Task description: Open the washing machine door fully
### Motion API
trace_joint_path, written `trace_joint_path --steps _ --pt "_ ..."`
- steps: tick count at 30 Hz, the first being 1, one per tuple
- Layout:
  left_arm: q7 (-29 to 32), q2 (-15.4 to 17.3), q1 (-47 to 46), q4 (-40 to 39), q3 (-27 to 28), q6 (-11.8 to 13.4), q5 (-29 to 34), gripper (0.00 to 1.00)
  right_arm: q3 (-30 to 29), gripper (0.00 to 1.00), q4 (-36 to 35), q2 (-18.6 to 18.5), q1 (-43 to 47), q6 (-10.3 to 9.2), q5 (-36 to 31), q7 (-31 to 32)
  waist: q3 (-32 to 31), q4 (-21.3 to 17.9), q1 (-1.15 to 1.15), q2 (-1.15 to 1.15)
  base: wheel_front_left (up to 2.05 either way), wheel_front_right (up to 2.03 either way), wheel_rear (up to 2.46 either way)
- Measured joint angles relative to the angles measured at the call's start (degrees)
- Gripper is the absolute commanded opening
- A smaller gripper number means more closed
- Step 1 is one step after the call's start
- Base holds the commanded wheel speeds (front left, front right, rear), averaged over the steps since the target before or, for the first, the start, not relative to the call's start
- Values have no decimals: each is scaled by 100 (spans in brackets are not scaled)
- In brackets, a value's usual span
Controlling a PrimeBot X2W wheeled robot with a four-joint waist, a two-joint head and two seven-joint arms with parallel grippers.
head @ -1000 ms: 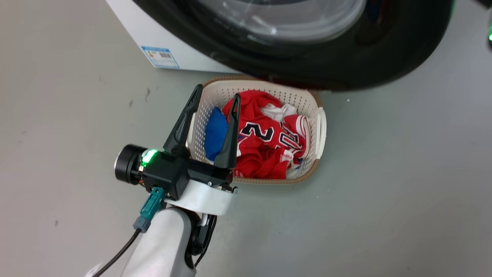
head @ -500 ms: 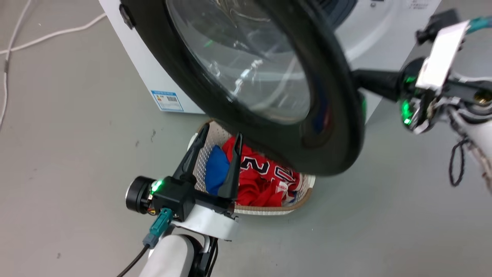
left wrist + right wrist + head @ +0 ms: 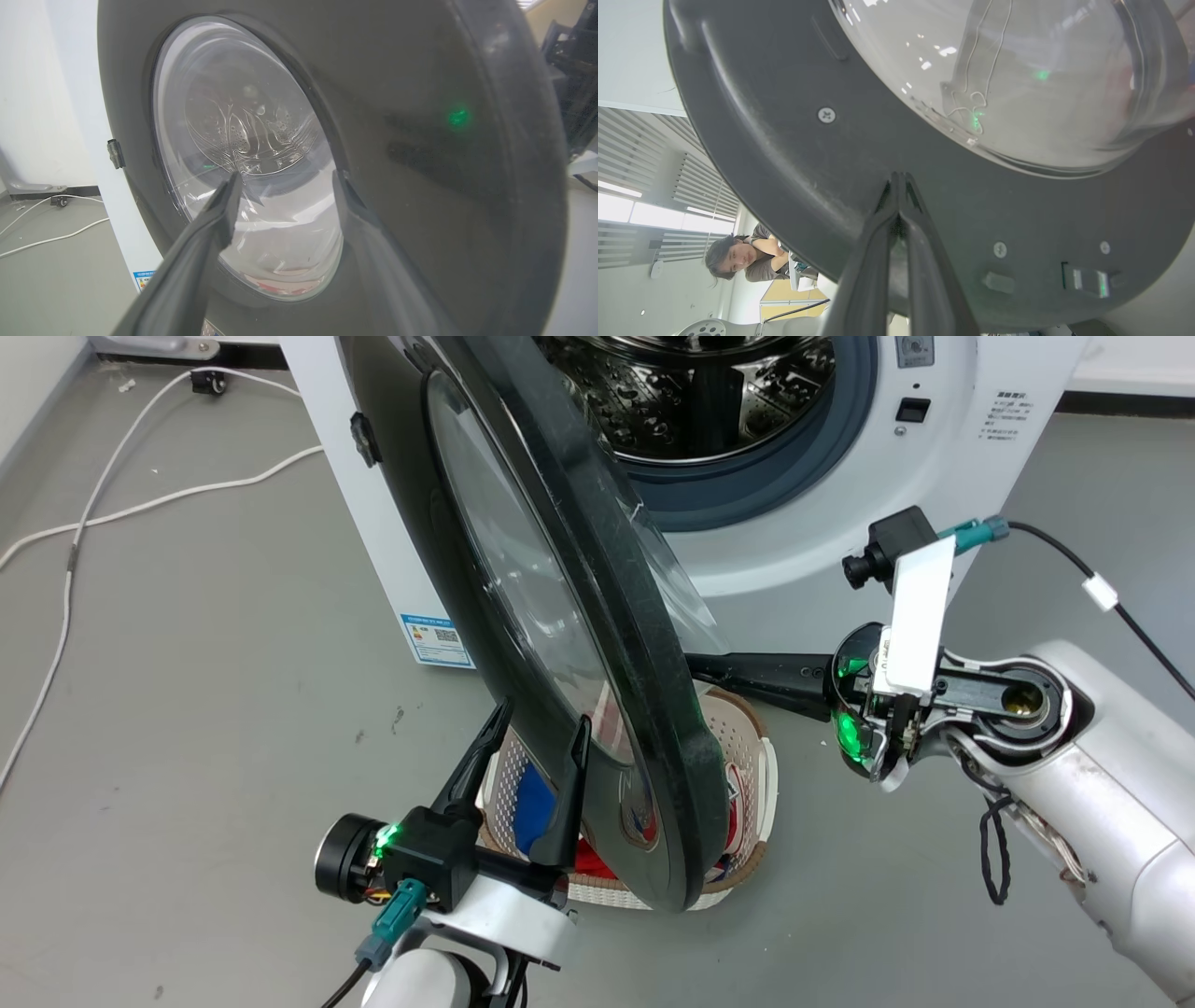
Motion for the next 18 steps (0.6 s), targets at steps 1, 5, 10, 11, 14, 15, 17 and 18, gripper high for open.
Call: trace_joint_path --steps 1,5,10,11,14,15,17,18 --pt "1 0 7 1 3 0 0 100 4 0 -15 4 29 0 30 -74 -15 11 0 0 0 0 0" --pt "1 0 74 36 19 -3 0 100 -129 0 -87 4 192 0 70 -531 -87 24 0 0 0 0 0" --pt "0 1 174 94 105 -38 21 100 -632 0 -358 -103 645 1 -88 -1599 -199 -34 0 0 0 0 0" --pt "0 1 212 124 121 -53 23 100 -742 0 -445 -152 776 0 -164 -1814 -223 -61 0 0 0 0 0" --pt "1 20 309 198 221 -88 58 100 -1248 0 -917 -352 1462 1 -336 -2637 -316 -198 0 0 0 0 0" --pt "1 34 342 223 254 -102 68 100 -1376 0 -1039 -405 1674 0 -379 -2837 -342 -233 0 0 0 0 0" --pt "0 63 391 248 304 -105 69 100 -1649 0 -1279 -534 2098 0 -490 -3266 -381 -313 0 0 0 0 0" --pt "0 81 420 269 328 -112 70 100 -1772 8 -1401 -577 2308 1 -549 -3489 -402 -350 0 0 0 0 0"
